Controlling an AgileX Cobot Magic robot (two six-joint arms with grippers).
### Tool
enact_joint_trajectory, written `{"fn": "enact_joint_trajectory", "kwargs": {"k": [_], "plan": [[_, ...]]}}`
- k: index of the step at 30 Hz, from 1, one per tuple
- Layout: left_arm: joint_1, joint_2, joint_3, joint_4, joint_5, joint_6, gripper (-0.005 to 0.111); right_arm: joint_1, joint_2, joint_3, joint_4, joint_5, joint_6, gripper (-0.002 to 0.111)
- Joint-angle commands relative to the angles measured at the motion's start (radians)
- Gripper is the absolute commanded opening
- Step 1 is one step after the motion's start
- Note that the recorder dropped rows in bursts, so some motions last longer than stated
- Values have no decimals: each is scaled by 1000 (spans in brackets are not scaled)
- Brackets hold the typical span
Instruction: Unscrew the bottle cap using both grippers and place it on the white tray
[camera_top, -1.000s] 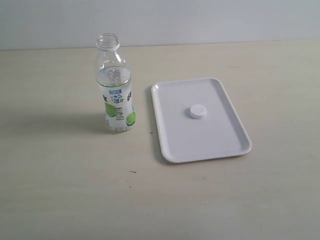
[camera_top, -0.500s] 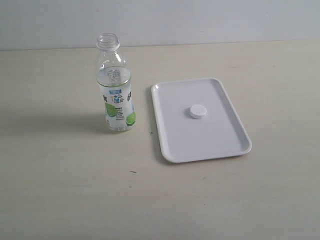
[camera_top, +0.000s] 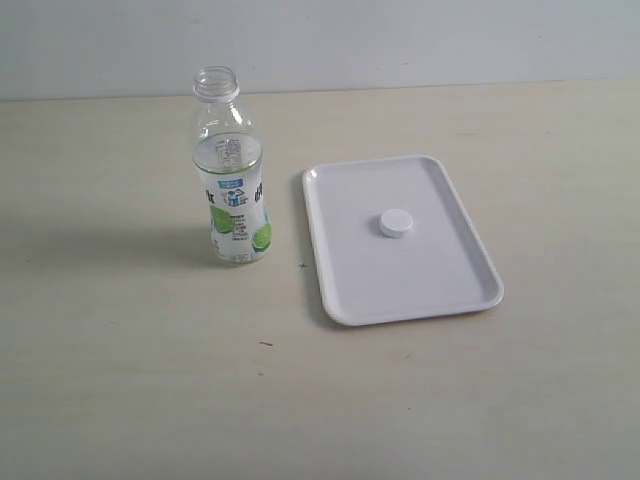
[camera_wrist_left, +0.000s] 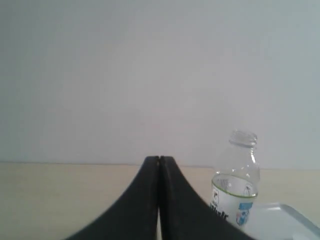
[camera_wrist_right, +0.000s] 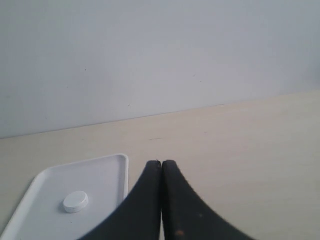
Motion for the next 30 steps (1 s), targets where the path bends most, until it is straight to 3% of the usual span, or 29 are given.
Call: {"fn": "enact_joint_trajectory", "kwargs": {"k": [1, 3, 5, 13, 24, 30], "plan": [[-4, -6, 3, -564, 92, 509, 0, -6, -6, 5, -3, -1, -8, 0], [-4, -6, 3, -693, 121, 654, 0, -6, -6, 5, -3, -1, -8, 0], [-4, -6, 3, -725, 145, 717, 0, -6, -6, 5, -3, -1, -8, 0], [-4, -6, 3, -694, 272, 726, 0, -6, -6, 5, -3, -1, -6, 0], [-4, -6, 3, -734, 253, 764, 0, -6, -6, 5, -3, -1, -4, 0], [-4, -6, 3, -1305, 269, 1429, 0, -6, -6, 5, -3, -1, -4, 0]]}}
